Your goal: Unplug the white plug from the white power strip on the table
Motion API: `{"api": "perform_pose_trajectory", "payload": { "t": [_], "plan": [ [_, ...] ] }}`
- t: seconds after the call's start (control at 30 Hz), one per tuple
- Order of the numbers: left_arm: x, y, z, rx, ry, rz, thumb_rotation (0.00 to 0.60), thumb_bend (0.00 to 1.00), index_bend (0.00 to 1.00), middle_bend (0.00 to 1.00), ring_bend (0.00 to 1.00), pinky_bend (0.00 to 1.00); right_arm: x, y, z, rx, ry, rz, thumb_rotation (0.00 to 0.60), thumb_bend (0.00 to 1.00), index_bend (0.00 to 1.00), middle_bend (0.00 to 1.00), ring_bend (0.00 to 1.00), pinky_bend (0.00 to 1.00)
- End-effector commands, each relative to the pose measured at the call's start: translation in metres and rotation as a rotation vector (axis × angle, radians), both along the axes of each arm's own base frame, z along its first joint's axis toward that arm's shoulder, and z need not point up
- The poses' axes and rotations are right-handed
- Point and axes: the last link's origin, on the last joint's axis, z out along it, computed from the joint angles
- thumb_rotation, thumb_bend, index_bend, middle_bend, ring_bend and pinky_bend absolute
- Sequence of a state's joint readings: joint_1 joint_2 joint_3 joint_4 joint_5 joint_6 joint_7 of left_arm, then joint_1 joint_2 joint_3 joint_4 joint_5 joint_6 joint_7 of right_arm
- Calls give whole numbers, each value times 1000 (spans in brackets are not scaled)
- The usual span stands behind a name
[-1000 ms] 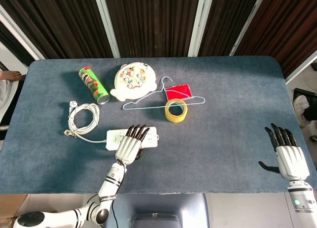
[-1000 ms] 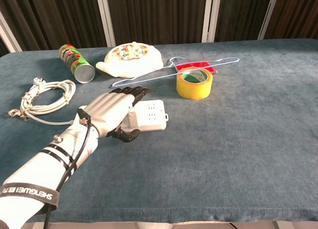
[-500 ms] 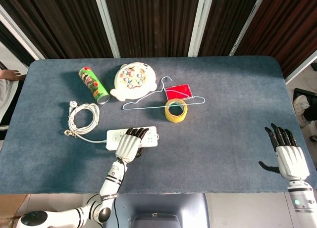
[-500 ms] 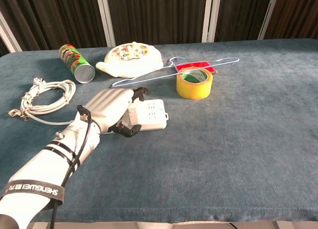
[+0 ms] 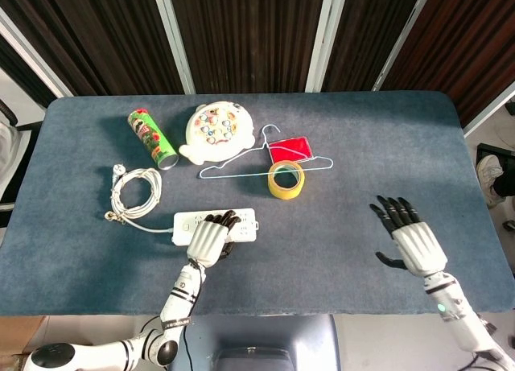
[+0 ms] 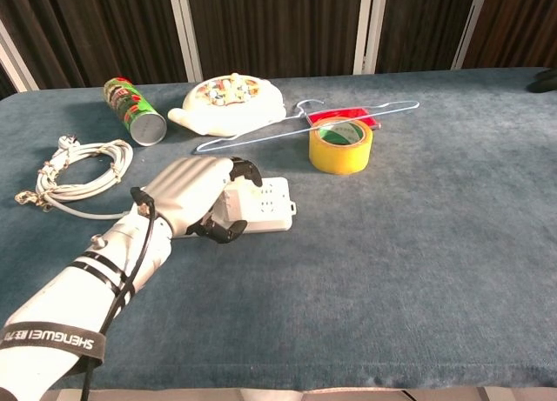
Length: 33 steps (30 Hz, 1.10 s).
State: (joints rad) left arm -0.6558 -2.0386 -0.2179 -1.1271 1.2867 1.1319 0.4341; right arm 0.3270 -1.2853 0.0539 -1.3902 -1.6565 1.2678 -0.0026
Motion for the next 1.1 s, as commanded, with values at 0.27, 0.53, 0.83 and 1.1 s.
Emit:
{"api": "perform_pose_trajectory", "payload": {
  "t": [0.27, 0.53, 0.83, 1.1],
  "plan": [
    [4, 1, 4, 23, -11, -18, 600, 559, 331, 437, 387, 436, 62, -49, -103, 286, 22, 246, 600, 722, 42, 123, 0, 37],
    [4, 0, 9, 29, -19, -21, 600, 554, 324, 430, 384, 435, 84, -54, -138, 352, -22, 249, 600, 829, 25, 123, 0, 37],
    [4, -2, 8, 19, -19, -17, 600, 551, 322, 428, 383, 436, 113, -59, -170, 376, -31, 263, 600, 862, 13, 123, 0, 37],
    [8, -1, 11, 27, -25, -25, 600, 548, 322, 429, 383, 435, 124, -57, -188, 404, 70, 279, 600, 995, 24, 123, 0, 32]
  ]
}}
